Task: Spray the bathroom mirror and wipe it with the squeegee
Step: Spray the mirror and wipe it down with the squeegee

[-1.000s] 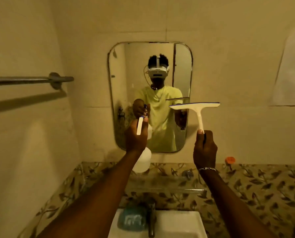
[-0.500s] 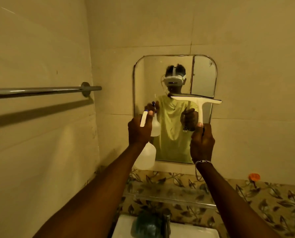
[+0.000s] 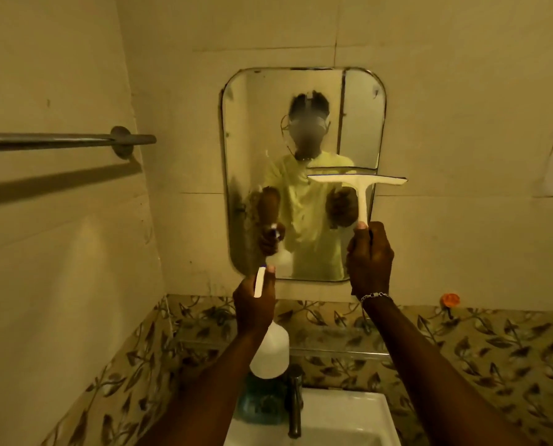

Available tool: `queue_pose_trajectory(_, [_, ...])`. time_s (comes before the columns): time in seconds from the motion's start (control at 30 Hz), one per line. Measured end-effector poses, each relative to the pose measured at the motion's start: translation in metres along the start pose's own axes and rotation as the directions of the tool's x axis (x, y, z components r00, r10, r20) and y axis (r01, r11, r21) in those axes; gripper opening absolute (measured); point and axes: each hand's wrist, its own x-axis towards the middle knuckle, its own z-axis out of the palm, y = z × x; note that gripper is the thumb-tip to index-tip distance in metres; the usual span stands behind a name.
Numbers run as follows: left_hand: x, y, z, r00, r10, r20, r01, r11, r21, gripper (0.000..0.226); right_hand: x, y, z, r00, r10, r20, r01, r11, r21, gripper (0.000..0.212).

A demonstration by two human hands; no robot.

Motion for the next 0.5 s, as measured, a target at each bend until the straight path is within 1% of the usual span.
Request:
queue_pose_trajectory(0.1, [-0.009, -0.013, -0.006, 0.999, 0.037, 0.036, -0.036, 0.999, -0.019, 0.043, 0.006, -0.019, 0.015, 0.996, 0.001, 0.090, -0.005, 0.999, 0.044, 0.019])
queue_pose_trajectory(0.17, [-0.009, -0.018, -0.010, 0.998, 0.040, 0.041, -0.040, 0.999, -0.015, 0.041, 0.015, -0.044, 0.032, 0.988, -0.087, 0.128, 0.082, 0.995, 0.048, 0.013])
queue_pose_trajectory(0.23, [-0.003, -0.019, -0.015, 0.999, 0.032, 0.028, -0.031, 0.999, -0.015, 0.040, 0.028, -0.074, 0.055, 0.974, -0.190, 0.126, 0.186, 0.982, 0.044, 0.015])
queue_pose_trajectory(0.3, [0.007, -0.017, -0.021, 0.999, 0.032, 0.024, -0.031, 0.999, -0.030, 0.039, 0.046, -0.102, 0.080, 0.965, -0.233, 0.117, 0.232, 0.972, 0.020, 0.020])
queue_pose_trajectory(0.4, [0.022, -0.015, -0.032, 0.997, 0.071, 0.021, -0.070, 0.996, -0.050, 0.039, 0.071, -0.145, 0.116, 0.961, -0.229, 0.156, 0.234, 0.972, -0.018, 0.030])
queue_pose_trajectory(0.5, [0.034, -0.014, -0.043, 0.995, 0.096, -0.001, -0.096, 0.994, -0.051, 0.038, 0.091, -0.177, 0.142, 0.962, -0.232, 0.146, 0.245, 0.966, -0.079, 0.036])
